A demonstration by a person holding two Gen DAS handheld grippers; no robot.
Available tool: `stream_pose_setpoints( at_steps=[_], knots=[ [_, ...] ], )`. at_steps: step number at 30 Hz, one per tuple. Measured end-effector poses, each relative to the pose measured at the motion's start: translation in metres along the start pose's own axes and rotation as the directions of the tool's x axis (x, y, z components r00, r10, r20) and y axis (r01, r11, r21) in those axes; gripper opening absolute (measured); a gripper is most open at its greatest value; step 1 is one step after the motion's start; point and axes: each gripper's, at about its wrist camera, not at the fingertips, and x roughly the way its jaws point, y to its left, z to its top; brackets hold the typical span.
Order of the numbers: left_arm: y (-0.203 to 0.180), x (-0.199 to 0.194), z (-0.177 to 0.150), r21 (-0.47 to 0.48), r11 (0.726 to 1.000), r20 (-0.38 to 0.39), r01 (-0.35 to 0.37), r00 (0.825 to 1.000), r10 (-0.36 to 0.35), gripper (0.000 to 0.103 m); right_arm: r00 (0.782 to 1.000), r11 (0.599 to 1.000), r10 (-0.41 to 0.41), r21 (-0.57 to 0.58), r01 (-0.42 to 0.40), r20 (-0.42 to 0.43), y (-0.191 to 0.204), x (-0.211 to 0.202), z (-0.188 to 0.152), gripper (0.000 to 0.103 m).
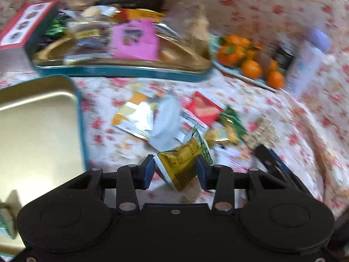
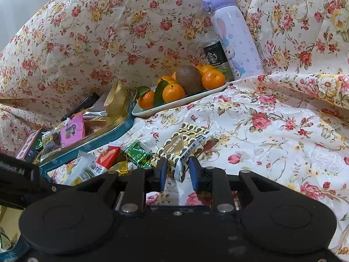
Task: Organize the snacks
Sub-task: 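Grasp the yellow-green snack with the left tool while the right tool grasps the gold-patterned packet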
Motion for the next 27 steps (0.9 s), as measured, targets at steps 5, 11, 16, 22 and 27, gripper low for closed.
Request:
stream_pose_setpoints(
  at_steps=[5, 11, 16, 22, 27],
  knots=[
    [-0.001, -0.017, -0.005, 0.076, 0.997, 0.056, -0.014, 0.998, 0.010, 0.045, 1.000, 1.000, -0.001, -0.001, 0.001, 0.001, 0.001, 0.000, 0.000, 0.025],
    [-0.021, -0.031, -0.020, 0.358, 0.930, 0.183, -0.086, 0.983, 0.020, 0.048, 1.000, 1.000, -0.001, -0.001, 0.001, 0.001, 0.001, 0.000, 0.000, 0.026],
    [-0.038, -0.019, -0.023, 0.559, 0.827, 0.106, -0.064, 0.994, 0.005, 0.052, 1.000, 1.000, -0.001, -0.001, 0.001, 0.002, 0.001, 0.000, 0.000, 0.026],
    [-0.044, -0.006, -0.026, 0.625, 0.771, 0.114, -0.118, 0.992, 0.059, 0.051, 1.000, 1.000, -0.001, -0.002, 0.001, 0.002, 0.001, 0.000, 0.000, 0.026],
    [-0.053, 0.005, -0.027, 0.661, 0.739, 0.110, -0.131, 0.991, 0.077, 0.052, 1.000, 1.000, -0.001, -0.001, 0.001, 0.003, 0.001, 0.000, 0.000, 0.026]
  ],
)
